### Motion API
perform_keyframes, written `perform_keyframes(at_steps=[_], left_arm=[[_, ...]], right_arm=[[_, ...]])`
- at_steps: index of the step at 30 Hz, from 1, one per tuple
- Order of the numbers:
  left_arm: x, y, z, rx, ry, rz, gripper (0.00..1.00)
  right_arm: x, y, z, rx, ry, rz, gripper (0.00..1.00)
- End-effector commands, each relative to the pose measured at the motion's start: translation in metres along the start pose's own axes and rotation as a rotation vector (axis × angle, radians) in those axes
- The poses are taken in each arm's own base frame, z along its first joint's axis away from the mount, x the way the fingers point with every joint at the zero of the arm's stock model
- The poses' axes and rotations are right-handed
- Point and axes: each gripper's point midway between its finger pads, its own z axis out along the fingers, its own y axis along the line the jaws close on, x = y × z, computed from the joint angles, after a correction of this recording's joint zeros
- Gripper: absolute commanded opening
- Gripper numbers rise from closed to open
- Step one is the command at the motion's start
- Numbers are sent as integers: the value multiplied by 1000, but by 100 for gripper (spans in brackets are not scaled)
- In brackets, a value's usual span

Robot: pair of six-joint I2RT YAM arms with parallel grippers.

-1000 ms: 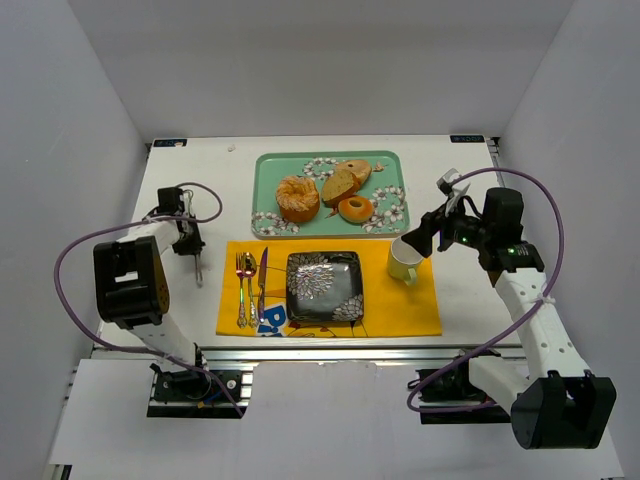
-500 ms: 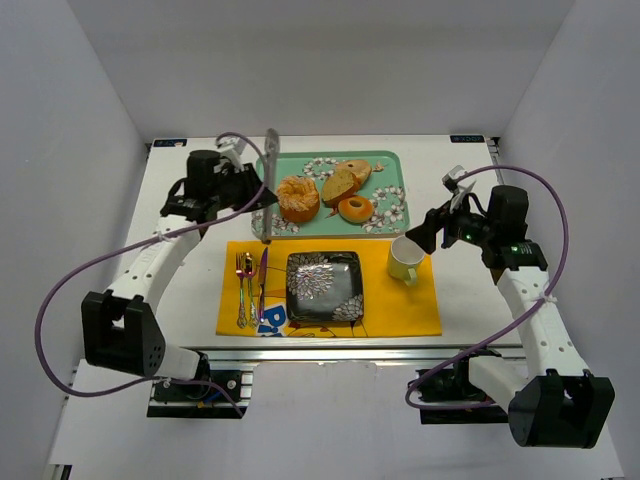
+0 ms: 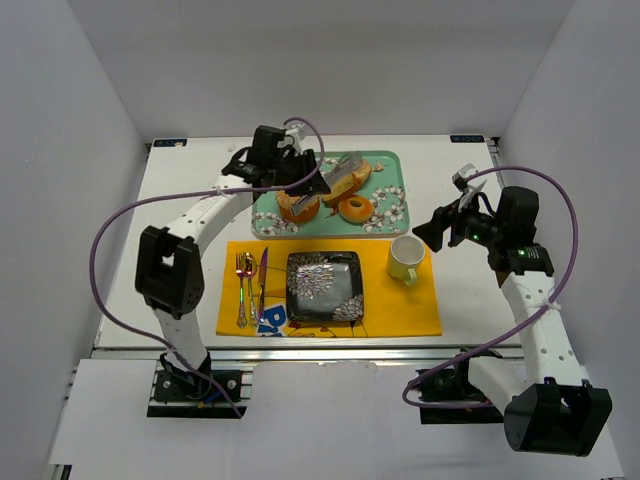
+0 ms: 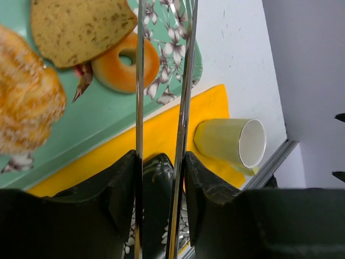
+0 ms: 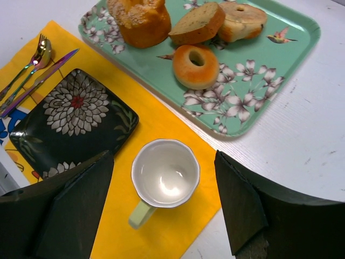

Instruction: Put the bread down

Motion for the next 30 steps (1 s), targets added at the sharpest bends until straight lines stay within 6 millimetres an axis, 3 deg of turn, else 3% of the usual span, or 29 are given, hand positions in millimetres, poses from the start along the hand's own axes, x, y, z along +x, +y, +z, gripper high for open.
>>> perform_keyframes(at_steps=[1,8,11,18,20,26,30], left_arm=[[-12,-13,5,-17,8,75,48],[-22,-10,25,-128,26,154,49],[-17,0,32,-218,48,204,50],[-18,-2,36,-299,36,295,51],[-9,-1,40,-312,68,312,51],[-2,-9,39,-348,75,357,52],[-10,-11,29,-390,26,386,52]], right_arm=[[-9,-2,-6,14,-30,-19,81],[-4,-5,-9,20,-26,-6,81],[-3,-5,-9,19,-23,0,81],[-1,-6,-8,12,-24,11,81],[0,-5,-7,9,-23,16,81],[2,-5,-7,7,-23,25,81],[3,-4,-7,2,-21,30,81]])
